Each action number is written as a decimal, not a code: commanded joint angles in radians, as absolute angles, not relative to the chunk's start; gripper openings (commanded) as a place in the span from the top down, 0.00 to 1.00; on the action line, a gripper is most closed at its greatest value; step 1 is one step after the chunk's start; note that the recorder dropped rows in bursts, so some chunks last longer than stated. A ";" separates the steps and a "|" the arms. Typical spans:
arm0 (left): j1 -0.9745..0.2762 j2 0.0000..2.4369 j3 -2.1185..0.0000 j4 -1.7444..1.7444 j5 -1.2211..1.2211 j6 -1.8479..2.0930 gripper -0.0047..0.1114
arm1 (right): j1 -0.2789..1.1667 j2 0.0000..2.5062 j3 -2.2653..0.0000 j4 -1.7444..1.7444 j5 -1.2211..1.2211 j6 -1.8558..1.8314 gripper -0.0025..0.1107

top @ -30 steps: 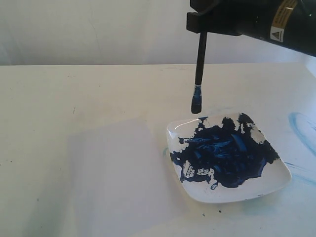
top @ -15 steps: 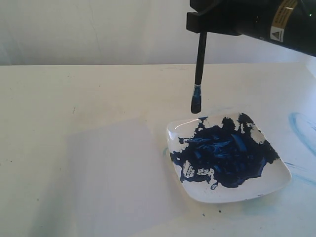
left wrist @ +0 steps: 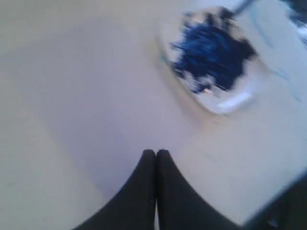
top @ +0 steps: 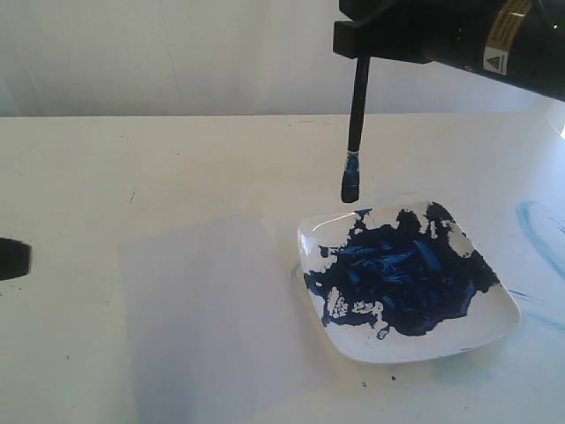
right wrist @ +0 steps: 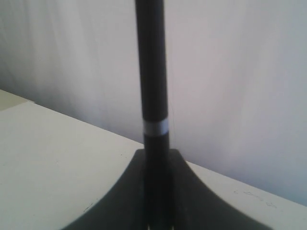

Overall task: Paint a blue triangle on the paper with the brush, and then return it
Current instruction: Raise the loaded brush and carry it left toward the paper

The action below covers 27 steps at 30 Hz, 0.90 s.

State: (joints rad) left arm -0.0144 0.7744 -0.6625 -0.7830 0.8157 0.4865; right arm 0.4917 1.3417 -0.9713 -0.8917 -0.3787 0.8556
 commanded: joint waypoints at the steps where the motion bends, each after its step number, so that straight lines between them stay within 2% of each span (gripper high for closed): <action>1: -0.012 0.952 -0.757 -0.996 1.000 0.719 0.96 | 0.488 1.340 -0.968 -0.891 -0.391 0.860 0.98; 7: -0.012 1.134 -0.762 -0.988 1.111 0.726 0.96 | 0.488 1.340 -0.968 -0.891 -0.391 0.860 0.98; 12: -0.012 1.264 -0.874 -0.798 1.218 0.690 0.96 | 0.488 1.344 -0.964 -0.891 -0.388 0.864 0.98; 19: -0.012 1.412 -1.041 -0.737 1.221 0.654 0.96 | 0.488 1.408 -0.964 -0.890 -0.482 0.875 0.98; 27: -0.012 1.499 -1.094 -0.762 1.173 0.647 0.96 | 0.488 1.442 -0.964 -0.892 -0.493 0.902 0.98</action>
